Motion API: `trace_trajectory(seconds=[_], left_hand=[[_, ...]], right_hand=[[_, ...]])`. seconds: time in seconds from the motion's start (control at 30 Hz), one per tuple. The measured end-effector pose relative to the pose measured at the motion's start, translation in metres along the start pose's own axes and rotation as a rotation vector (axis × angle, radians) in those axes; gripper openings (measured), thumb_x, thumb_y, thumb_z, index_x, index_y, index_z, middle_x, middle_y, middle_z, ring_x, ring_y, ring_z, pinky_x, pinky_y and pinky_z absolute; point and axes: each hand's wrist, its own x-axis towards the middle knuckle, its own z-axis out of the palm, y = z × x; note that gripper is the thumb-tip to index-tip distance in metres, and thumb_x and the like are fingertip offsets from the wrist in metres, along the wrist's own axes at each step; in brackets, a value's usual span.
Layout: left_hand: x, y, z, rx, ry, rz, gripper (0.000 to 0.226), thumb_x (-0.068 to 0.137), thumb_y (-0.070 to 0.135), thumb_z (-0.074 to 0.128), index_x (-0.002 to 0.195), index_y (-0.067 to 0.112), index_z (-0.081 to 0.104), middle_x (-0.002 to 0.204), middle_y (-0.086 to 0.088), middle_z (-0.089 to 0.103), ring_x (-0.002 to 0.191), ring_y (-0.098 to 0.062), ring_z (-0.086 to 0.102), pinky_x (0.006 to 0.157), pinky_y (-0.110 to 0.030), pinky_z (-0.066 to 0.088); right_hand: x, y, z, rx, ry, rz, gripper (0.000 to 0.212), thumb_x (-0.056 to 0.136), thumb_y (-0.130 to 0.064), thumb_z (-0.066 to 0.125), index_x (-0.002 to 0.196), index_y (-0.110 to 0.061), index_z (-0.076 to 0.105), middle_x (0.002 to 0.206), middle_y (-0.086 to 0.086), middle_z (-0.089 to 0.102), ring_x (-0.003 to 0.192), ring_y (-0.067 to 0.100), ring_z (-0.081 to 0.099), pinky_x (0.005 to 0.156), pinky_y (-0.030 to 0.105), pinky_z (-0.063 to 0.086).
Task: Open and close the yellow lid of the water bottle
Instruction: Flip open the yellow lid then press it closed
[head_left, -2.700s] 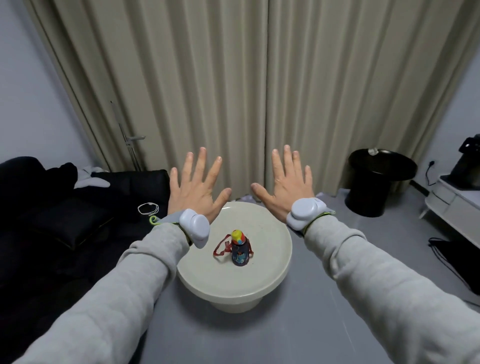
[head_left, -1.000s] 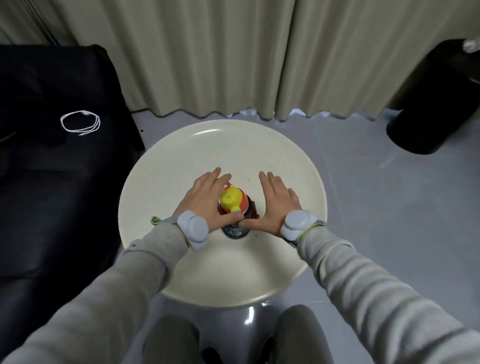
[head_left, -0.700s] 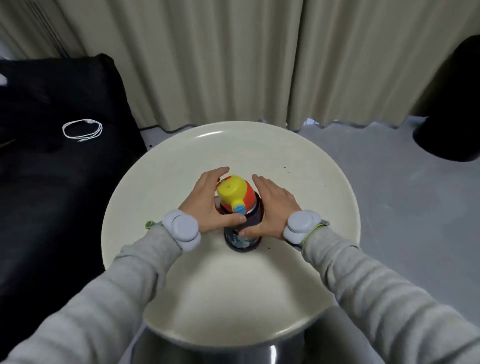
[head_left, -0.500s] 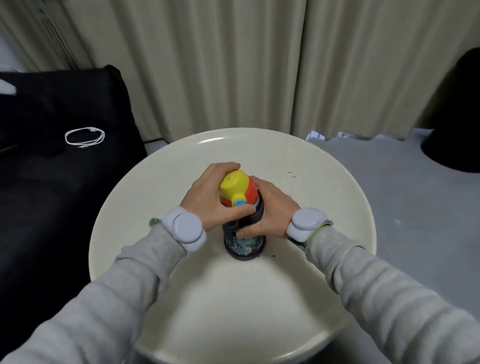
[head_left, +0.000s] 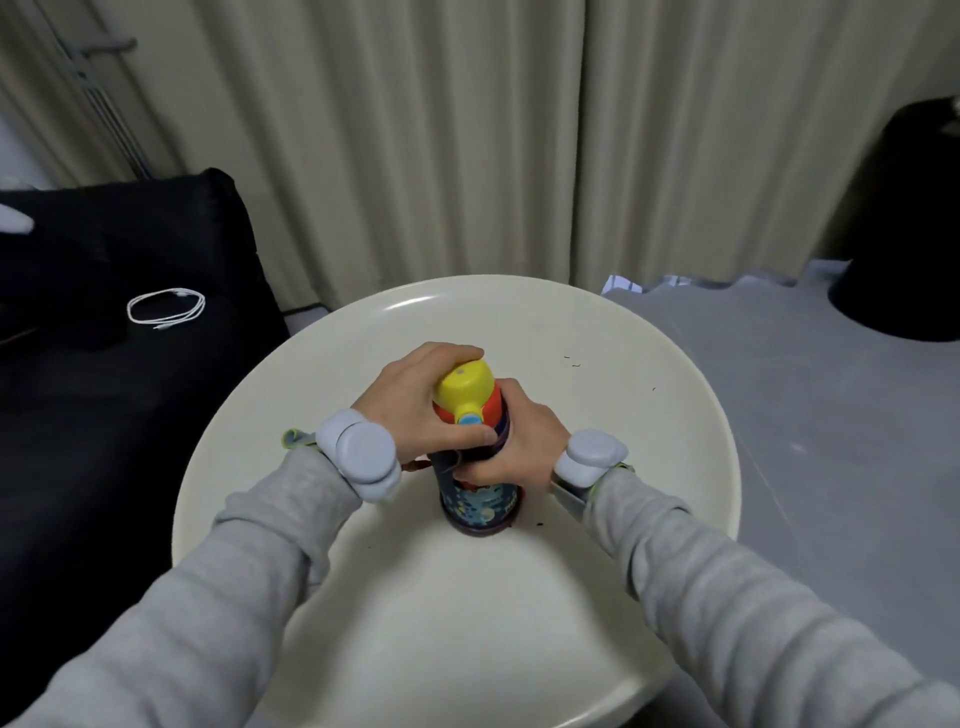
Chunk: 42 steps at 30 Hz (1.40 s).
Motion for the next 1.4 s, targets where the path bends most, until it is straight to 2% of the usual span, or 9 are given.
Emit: trace_trajectory(seconds=[0.23,0.47,0.67,0.8,1.0,1.07,1.13,1.23,1.4], left_hand=[[0.000,-0.003,0.003,-0.037,-0.066,0.032,0.068,0.057,0.028,0.064,0.122,0.026,0.043,0.119,0.011,0.041,0.101,0.001,0.038,0.078,0.004,0.026],[-0.002,-0.014,0.002,-0.191,-0.113,-0.030,0.076,0.055,0.016,0.053,0.112,0.055,0.023,0.133,0.009,0.030,0.117,-0.013,0.040,0.085,-0.025,0.039],[-0.009,-0.032,0.003,-0.167,0.059,-0.137,0.065,0.059,0.022,0.051,0.122,0.029,0.038,0.117,0.006,0.048,0.094,-0.007,0.050,0.081,-0.023,0.040],[-0.006,-0.036,0.004,-0.136,0.137,-0.170,0.037,0.070,0.015,0.057,0.104,0.026,0.054,0.088,0.011,0.056,0.070,-0.002,0.053,0.058,-0.007,0.036],[-0.003,-0.029,-0.001,-0.146,0.213,-0.229,0.025,0.079,0.005,0.045,0.095,0.016,0.060,0.073,0.002,0.061,0.064,-0.003,0.058,0.057,-0.005,0.037],[-0.002,-0.020,-0.005,-0.212,0.244,-0.271,0.023,0.082,0.011,0.040,0.090,0.018,0.061,0.078,-0.003,0.063,0.068,-0.009,0.061,0.056,-0.005,0.038],[0.003,-0.009,-0.006,-0.141,0.232,-0.308,0.025,0.082,0.034,0.038,0.084,0.022,0.059,0.082,-0.005,0.063,0.076,-0.024,0.057,0.065,-0.021,0.040],[0.015,0.007,-0.003,0.062,0.109,-0.415,0.060,0.067,0.072,0.030,0.085,0.022,0.057,0.089,-0.005,0.059,0.084,-0.027,0.052,0.069,-0.033,0.036],[0.029,0.024,0.001,0.248,0.026,-0.395,0.046,0.070,0.058,0.054,0.095,0.019,0.057,0.100,-0.007,0.056,0.089,-0.027,0.052,0.069,-0.031,0.037]], right_hand=[[0.002,-0.001,0.002,-0.008,-0.014,0.028,0.081,0.038,-0.057,0.070,0.104,-0.044,0.026,0.087,-0.025,0.052,0.077,-0.009,0.051,0.055,0.010,0.037],[0.001,0.000,0.003,-0.008,0.005,0.017,0.087,0.041,-0.054,0.071,0.115,-0.036,0.030,0.089,-0.022,0.052,0.082,0.005,0.057,0.062,0.017,0.040],[0.003,0.002,0.003,-0.012,0.005,-0.012,0.087,0.043,-0.051,0.071,0.118,-0.033,0.031,0.091,-0.019,0.054,0.085,0.011,0.056,0.063,0.017,0.039],[0.003,0.004,0.003,-0.006,0.005,0.004,0.082,0.040,-0.055,0.069,0.110,-0.040,0.029,0.089,-0.021,0.054,0.080,0.002,0.055,0.060,0.012,0.038],[0.003,0.004,0.004,0.005,0.000,0.011,0.081,0.039,-0.057,0.068,0.107,-0.042,0.027,0.090,-0.023,0.053,0.082,0.000,0.053,0.061,0.011,0.037],[0.002,0.003,0.003,0.005,-0.003,0.010,0.081,0.040,-0.056,0.069,0.108,-0.041,0.027,0.091,-0.022,0.053,0.083,0.001,0.053,0.061,0.011,0.037],[0.002,0.002,0.003,0.001,-0.002,0.012,0.082,0.042,-0.052,0.071,0.111,-0.039,0.029,0.092,-0.019,0.054,0.084,0.007,0.055,0.061,0.013,0.038],[0.001,0.001,0.003,-0.008,-0.008,0.022,0.079,0.044,-0.050,0.072,0.108,-0.040,0.026,0.089,-0.020,0.053,0.083,0.008,0.055,0.061,0.016,0.039],[0.003,0.002,0.003,-0.027,-0.013,0.024,0.093,0.044,-0.051,0.071,0.123,-0.031,0.027,0.101,-0.011,0.055,0.090,0.013,0.055,0.070,0.024,0.042]])
